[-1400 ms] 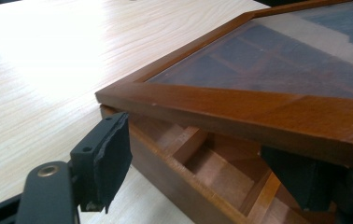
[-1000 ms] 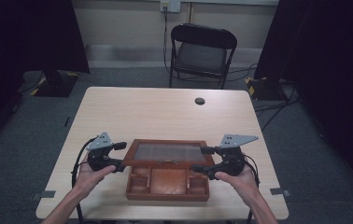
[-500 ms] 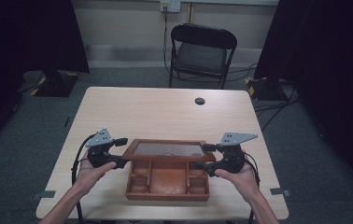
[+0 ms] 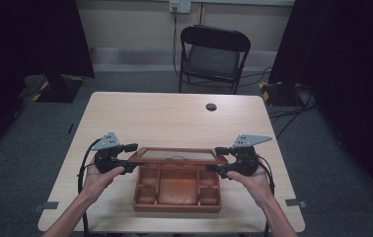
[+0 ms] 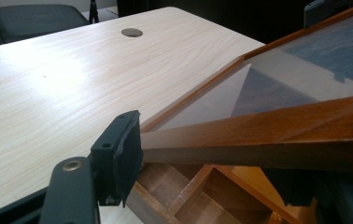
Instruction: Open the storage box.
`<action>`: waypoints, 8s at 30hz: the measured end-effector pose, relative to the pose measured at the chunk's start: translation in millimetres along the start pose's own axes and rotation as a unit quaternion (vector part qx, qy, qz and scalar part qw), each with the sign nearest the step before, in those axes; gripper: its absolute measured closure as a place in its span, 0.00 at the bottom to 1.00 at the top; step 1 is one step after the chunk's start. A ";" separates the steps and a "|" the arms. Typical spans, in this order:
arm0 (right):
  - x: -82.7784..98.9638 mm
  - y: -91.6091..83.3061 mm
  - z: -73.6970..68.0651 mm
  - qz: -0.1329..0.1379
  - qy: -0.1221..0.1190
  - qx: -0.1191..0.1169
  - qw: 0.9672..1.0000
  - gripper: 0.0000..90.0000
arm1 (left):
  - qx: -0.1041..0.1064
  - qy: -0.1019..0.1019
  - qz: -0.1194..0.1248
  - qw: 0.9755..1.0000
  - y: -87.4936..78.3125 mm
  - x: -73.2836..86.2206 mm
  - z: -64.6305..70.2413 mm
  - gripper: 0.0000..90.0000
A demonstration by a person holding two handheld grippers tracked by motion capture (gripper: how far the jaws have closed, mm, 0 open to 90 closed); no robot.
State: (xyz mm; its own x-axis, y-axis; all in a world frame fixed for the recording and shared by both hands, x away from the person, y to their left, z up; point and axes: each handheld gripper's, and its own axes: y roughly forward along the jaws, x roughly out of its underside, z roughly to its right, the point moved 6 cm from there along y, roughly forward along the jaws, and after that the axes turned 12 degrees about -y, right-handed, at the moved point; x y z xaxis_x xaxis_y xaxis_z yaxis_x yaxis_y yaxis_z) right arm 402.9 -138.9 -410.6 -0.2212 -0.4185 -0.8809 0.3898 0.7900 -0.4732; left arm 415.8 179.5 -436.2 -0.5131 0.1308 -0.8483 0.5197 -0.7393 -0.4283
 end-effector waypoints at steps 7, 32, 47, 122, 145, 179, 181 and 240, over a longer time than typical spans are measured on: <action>-1.1 2.2 5.5 0.004 0.002 0.008 1.000 0.32 | -0.001 0.009 -0.007 1.000 3.4 -6.2 0.0 0.39; -4.4 6.0 29.2 0.031 0.024 0.024 0.999 0.47 | -0.008 0.005 0.008 1.000 13.3 -18.4 -5.3 0.46; -7.6 10.2 42.2 0.040 0.034 0.031 0.998 0.50 | 0.003 -0.006 0.021 1.000 17.9 -24.9 -11.5 0.53; 13.4 53.3 84.3 0.015 0.078 0.063 0.995 0.52 | -0.017 -0.035 0.001 0.999 50.0 -25.7 -48.8 0.64; 18.1 60.3 96.3 0.023 0.086 0.076 0.993 0.58 | -0.025 -0.061 -0.005 0.998 61.6 -17.9 -61.2 0.66; 22.2 74.6 110.4 0.008 0.105 0.091 0.990 0.55 | -0.036 -0.085 -0.018 0.996 69.9 -14.5 -72.8 0.66; 22.3 75.4 110.7 0.007 0.104 0.091 0.990 0.54 | -0.036 -0.088 -0.020 0.995 70.4 -14.2 -73.3 0.66; 48.4 107.8 120.6 -0.048 0.152 0.100 0.982 0.22 | -0.051 -0.136 -0.049 0.988 90.4 3.7 -89.5 0.43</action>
State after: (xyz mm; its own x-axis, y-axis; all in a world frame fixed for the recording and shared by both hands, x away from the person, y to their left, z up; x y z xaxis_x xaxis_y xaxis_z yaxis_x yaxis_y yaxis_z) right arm 542.0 -128.0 -505.7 -0.5096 -0.3101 -0.8026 0.5159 0.6364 -0.5735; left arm 522.0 172.3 -505.9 -0.7220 0.0047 -0.6919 0.5176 -0.6599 -0.5446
